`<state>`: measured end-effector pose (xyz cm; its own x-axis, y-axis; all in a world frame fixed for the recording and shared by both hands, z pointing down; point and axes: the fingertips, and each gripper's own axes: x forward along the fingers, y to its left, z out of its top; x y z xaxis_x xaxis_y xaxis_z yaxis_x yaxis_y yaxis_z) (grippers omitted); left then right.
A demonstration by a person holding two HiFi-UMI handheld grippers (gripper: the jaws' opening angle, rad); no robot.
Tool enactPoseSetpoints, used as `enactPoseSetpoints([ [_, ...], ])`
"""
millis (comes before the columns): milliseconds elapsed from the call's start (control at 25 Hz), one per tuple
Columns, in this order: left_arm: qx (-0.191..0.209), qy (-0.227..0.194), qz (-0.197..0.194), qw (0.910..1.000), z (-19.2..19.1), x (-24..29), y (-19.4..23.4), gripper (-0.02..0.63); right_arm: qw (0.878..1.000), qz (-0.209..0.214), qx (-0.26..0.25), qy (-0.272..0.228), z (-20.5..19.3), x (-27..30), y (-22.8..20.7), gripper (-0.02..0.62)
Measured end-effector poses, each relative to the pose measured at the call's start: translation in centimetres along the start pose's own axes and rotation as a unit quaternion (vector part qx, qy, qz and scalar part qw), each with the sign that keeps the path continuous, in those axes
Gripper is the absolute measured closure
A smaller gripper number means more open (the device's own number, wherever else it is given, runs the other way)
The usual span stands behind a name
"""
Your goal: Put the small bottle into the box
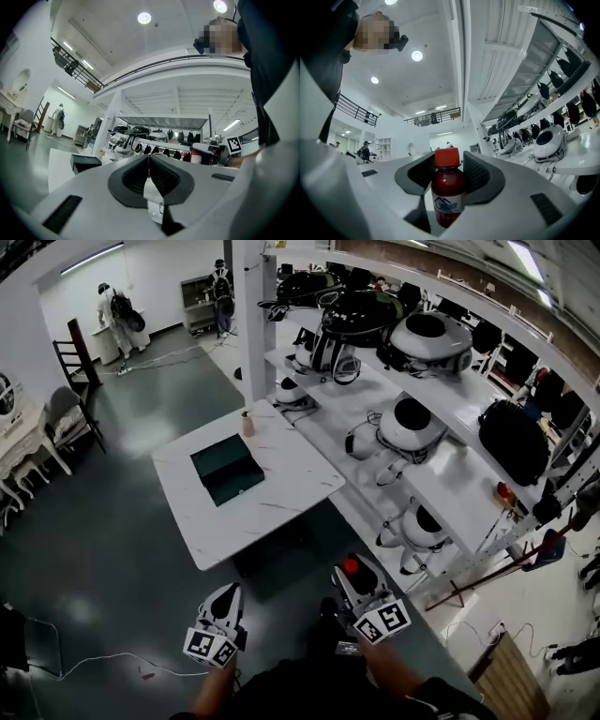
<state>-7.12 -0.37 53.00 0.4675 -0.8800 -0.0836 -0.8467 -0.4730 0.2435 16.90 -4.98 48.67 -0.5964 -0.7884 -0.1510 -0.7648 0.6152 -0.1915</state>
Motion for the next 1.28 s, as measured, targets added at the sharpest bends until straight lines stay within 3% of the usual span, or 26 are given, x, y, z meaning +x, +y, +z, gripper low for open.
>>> enactPoseSetpoints([
  [320, 0.014, 0.005, 0.05, 0.9986, -0.4, 8.6, 2.7, 0.589, 0.998, 0.037, 0.036, 0.019, -1.4, 7.0, -8.6, 0.399],
  [680, 0.018, 0.001, 0.136, 0.9906, 1.1, 17.5, 5.7, 0.589, 0.991, 0.117, 0.055, 0.04, -0.3, 15.8, -16.6, 0.399],
  [1080, 0.03, -0.004, 0.22, 0.975, 0.9, 20.4, 8.5, 0.589, 0.975, 0.209, 0.035, 0.068, -1.2, 23.3, -20.7, 0.399],
  [1280, 0.035, -0.001, 0.246, 0.9688, -0.1, 20.6, 10.5, 0.589, 0.959, 0.266, -0.019, 0.094, -3.1, 26.9, -20.1, 0.4],
])
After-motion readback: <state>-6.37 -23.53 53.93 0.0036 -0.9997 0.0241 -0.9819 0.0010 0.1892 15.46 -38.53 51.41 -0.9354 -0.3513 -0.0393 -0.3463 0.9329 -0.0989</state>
